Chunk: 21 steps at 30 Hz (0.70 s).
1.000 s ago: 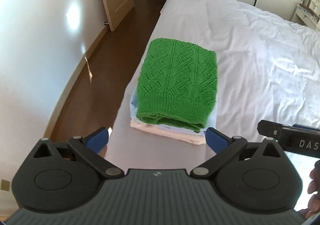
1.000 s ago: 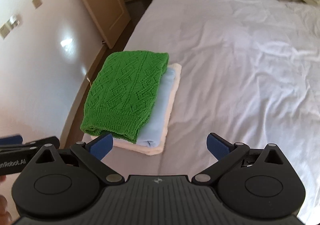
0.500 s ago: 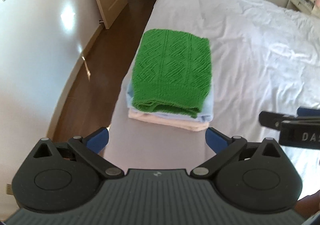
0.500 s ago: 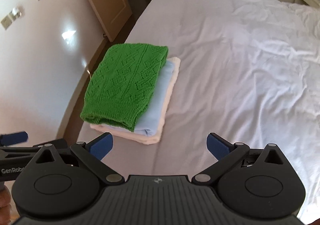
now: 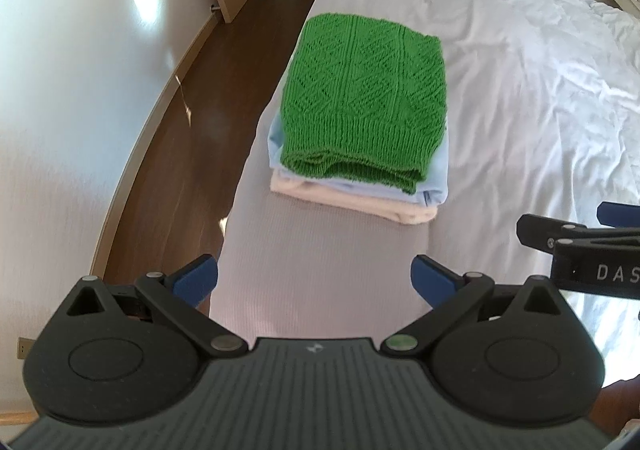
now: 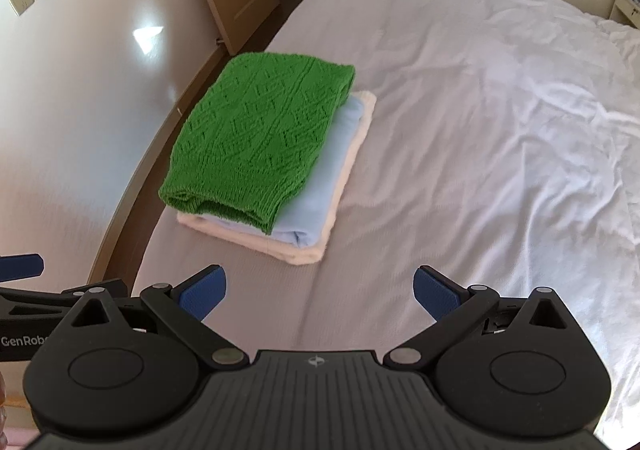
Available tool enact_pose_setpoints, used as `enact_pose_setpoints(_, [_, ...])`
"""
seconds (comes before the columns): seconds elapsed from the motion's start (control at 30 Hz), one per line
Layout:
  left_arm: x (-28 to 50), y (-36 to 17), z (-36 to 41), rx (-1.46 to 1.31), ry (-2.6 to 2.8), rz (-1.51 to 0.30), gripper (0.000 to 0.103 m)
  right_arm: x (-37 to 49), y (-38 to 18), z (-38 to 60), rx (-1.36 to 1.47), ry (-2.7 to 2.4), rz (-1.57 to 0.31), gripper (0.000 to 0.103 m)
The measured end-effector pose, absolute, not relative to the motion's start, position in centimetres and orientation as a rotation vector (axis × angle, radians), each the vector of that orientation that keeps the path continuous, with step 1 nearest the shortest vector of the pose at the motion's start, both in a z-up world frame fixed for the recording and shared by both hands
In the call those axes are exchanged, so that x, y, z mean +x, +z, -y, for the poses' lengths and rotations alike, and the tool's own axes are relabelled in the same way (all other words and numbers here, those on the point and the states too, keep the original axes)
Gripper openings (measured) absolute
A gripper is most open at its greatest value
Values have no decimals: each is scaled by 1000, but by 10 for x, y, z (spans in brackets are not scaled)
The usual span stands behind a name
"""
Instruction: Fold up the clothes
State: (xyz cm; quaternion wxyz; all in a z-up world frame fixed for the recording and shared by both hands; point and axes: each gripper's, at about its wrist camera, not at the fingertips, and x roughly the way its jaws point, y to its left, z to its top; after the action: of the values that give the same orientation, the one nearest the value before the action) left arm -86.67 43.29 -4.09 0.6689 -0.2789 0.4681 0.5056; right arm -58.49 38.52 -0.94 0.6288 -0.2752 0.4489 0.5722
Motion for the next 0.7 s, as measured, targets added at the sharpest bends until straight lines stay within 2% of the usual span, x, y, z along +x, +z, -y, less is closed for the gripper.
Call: enact_pose_setpoints(0.7, [-846,-45,-459,-626,1101,-1053,102,-569,-10,-408,-659,1276,-1040,103])
